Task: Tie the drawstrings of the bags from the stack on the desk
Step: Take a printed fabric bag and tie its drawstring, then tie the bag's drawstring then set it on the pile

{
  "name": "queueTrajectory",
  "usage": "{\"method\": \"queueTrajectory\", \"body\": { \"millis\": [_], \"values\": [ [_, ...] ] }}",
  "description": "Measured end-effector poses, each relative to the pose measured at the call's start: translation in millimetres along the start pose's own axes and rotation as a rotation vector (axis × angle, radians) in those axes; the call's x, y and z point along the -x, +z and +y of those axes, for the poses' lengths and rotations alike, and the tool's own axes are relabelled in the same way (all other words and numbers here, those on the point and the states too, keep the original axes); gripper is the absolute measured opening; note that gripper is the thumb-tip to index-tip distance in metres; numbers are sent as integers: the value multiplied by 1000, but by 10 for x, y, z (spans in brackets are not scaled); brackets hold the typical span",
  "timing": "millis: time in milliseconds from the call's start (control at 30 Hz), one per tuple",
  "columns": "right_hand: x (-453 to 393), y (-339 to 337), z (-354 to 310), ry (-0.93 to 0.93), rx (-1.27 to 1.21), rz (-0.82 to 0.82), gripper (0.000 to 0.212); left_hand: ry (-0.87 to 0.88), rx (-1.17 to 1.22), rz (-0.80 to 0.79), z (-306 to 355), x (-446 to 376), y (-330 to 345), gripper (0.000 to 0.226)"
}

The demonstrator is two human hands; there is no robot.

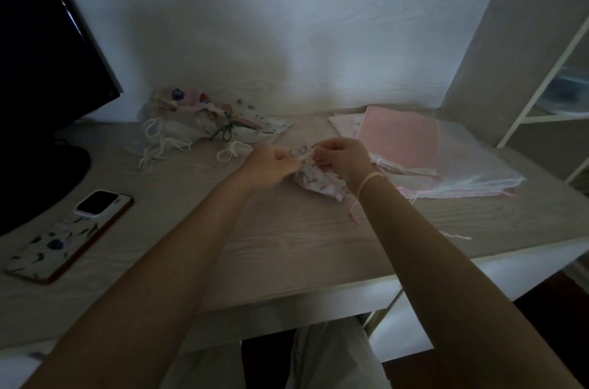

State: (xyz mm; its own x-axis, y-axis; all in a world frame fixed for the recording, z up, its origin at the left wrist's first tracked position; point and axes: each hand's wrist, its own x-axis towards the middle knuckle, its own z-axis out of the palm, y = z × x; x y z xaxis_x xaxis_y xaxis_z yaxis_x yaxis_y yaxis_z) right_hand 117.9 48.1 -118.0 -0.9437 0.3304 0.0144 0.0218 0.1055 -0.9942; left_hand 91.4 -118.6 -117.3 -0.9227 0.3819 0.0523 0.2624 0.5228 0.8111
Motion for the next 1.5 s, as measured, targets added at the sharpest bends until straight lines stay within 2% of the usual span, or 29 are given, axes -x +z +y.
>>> {"method": "queueTrajectory", "body": {
  "millis": [133, 233, 300, 367, 433, 467, 533, 600, 667, 733, 800, 867, 933, 1033, 1100, 1267, 1333, 1400, 1467, 1500],
  "values": [
    [-40, 128, 32, -56, 119, 90, 11, 111, -268, -118, -38, -25, -103, 26],
    [-37, 257, 27, -111, 241, 96, 9, 114, -595, -214, 60, -23, -173, 33],
    [-31, 337, 50, -142, 316, 104, 10, 101, -772, -221, 113, -15, -200, 35],
    [-31, 353, 40, -160, 359, 107, 11, 91, -796, -163, 72, -12, -232, 35],
    [-18, 257, -60, -167, 437, 26, 9, 53, -610, -37, -85, -59, -261, 32],
    [-18, 196, -146, -184, 519, -62, 18, 31, -453, 49, -162, -95, -295, 29],
    [26, 119, -295, -184, 759, -297, 49, 16, -157, 181, -228, -137, -325, 23],
    [81, 166, -382, -133, 1039, -441, 65, -25, 20, 244, -204, -172, -336, 15],
    [105, 288, -376, -145, 1273, -480, 60, -67, 197, 272, -128, -189, -344, 12],
    [41, 391, -345, -171, 1373, -439, 42, -90, 390, 266, -59, -201, -370, 11],
    [-35, 444, -335, -120, 1384, -421, 35, -95, 465, 240, -50, -241, -428, 12],
    [-78, 477, -350, -21, 1354, -446, 36, -106, 498, 181, -25, -270, -485, 8],
    [-95, 541, -345, 52, 1166, -415, 34, -81, 625, 129, 49, -304, -539, 7],
    [-188, 722, -365, -71, 857, -208, 25, 10, 809, 156, 195, -392, -678, 17],
    [-294, 874, -427, -146, 760, -99, 24, 55, 831, 266, 239, -440, -843, 16],
    [-577, 1365, -667, -352, 809, -51, 27, -32, 857, 626, -123, -511, -1408, 18],
    [-628, 1606, -750, -470, 826, -113, 26, -117, 694, 787, -386, -516, -1602, 11],
    [-655, 1762, -793, -470, 899, -259, 31, -214, 521, 909, -541, -454, -1692, 6],
    [-669, 1852, -826, -360, 974, -426, 55, -314, 408, 943, -685, -417, -1748, 10],
    [-675, 1865, -826, -325, 962, -458, 62, -352, 360, 936, -719, -394, -1762, 14]
  ]
}}
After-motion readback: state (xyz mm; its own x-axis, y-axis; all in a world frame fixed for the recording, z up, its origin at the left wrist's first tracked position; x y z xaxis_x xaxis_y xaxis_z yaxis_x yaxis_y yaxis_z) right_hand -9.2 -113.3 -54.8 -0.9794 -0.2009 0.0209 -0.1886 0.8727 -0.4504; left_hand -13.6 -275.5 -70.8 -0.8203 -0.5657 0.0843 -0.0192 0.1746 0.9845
